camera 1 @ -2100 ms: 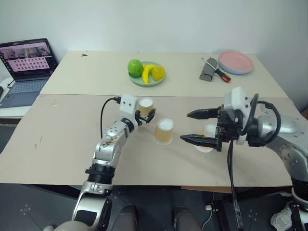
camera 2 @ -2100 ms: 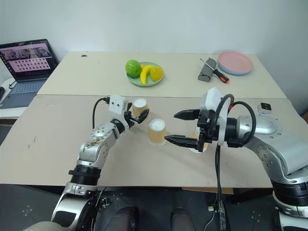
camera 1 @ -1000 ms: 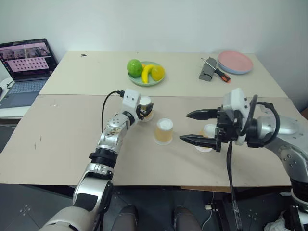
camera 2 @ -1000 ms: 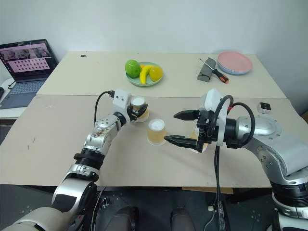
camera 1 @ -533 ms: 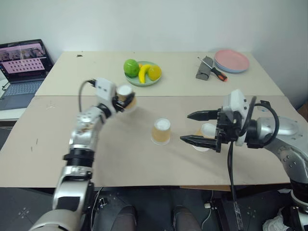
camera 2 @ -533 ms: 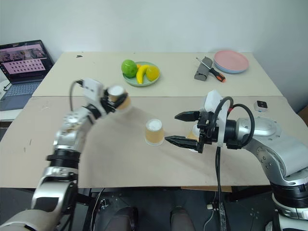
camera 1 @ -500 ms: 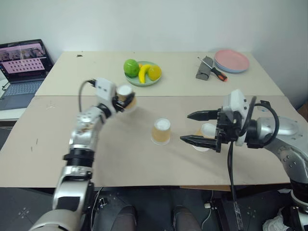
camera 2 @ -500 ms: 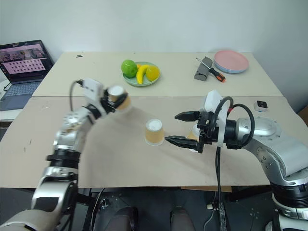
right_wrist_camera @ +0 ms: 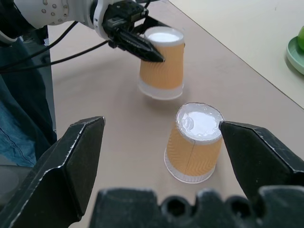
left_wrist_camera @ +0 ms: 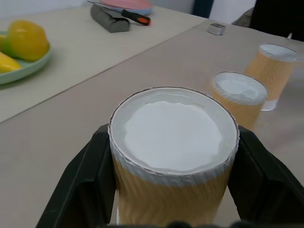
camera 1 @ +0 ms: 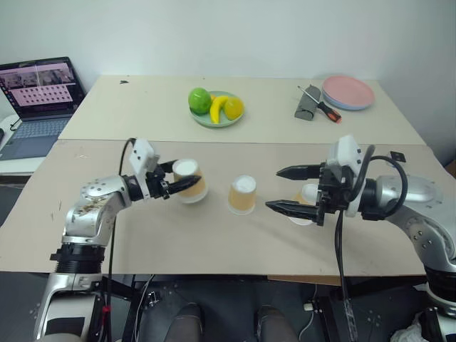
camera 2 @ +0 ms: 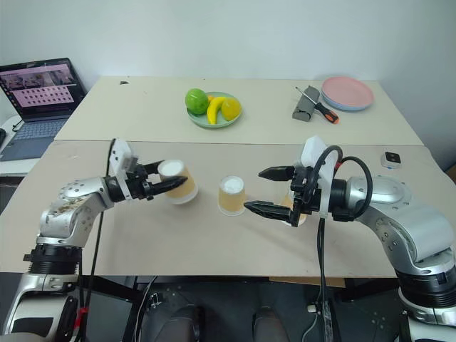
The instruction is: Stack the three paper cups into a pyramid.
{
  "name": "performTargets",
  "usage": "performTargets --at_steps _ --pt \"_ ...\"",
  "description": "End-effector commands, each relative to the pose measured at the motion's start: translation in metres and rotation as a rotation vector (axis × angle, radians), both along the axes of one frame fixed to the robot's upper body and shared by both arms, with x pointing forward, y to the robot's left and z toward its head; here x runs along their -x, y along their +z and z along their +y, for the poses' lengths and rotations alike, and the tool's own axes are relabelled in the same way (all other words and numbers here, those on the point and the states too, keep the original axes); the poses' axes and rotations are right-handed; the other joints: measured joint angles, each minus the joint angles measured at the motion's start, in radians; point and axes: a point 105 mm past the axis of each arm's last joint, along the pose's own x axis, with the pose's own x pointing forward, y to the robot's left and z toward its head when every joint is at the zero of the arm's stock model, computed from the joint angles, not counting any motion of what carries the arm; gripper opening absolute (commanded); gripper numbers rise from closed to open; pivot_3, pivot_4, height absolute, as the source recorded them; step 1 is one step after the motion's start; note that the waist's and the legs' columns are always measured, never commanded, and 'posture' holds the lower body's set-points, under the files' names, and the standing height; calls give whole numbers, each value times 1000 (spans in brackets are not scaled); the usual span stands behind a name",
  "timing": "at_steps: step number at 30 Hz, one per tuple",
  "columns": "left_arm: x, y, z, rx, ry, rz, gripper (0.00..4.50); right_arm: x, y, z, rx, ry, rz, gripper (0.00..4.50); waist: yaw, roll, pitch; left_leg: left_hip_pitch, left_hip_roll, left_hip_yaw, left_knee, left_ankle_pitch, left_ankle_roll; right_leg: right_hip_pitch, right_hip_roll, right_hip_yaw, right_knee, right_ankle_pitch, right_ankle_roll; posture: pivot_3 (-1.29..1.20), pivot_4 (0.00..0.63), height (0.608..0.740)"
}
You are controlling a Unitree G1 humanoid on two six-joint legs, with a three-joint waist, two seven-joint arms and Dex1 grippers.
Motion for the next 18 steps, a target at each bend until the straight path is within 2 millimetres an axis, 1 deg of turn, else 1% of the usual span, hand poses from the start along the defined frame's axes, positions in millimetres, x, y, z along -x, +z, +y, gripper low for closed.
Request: performTargets --at_steps 1,4,9,14,18 --pt "9 -5 -11 -25 -91 1 2617 5 10 -2 -3 -6 -57 4500 0 0 0 0 0 0 0 0 0 0 0 0 0 0 0 0 150 740" --pt "7 -12 -13 -56 -110 10 2617 7 10 -3 -3 -16 -60 4500 -1 0 0 0 0 0 0 0 0 0 0 0 0 0 0 0 150 740" --pt "2 -14 -21 -78 -137 -9 2617 8 12 -4 -10 -27 -67 4500 0 0 0 0 0 0 0 0 0 0 0 0 0 0 0 0 150 740" --pt "-4 -14 -35 -81 -170 -32 2617 9 13 -4 -12 -32 -72 4500 2 0 0 0 0 0 0 0 0 0 0 0 0 0 0 0 150 740" --pt "-5 -14 -45 -82 -198 -40 2617 9 14 -5 -14 -37 -77 4500 2 0 0 0 0 0 1 0 0 0 0 0 0 0 0 0 150 740"
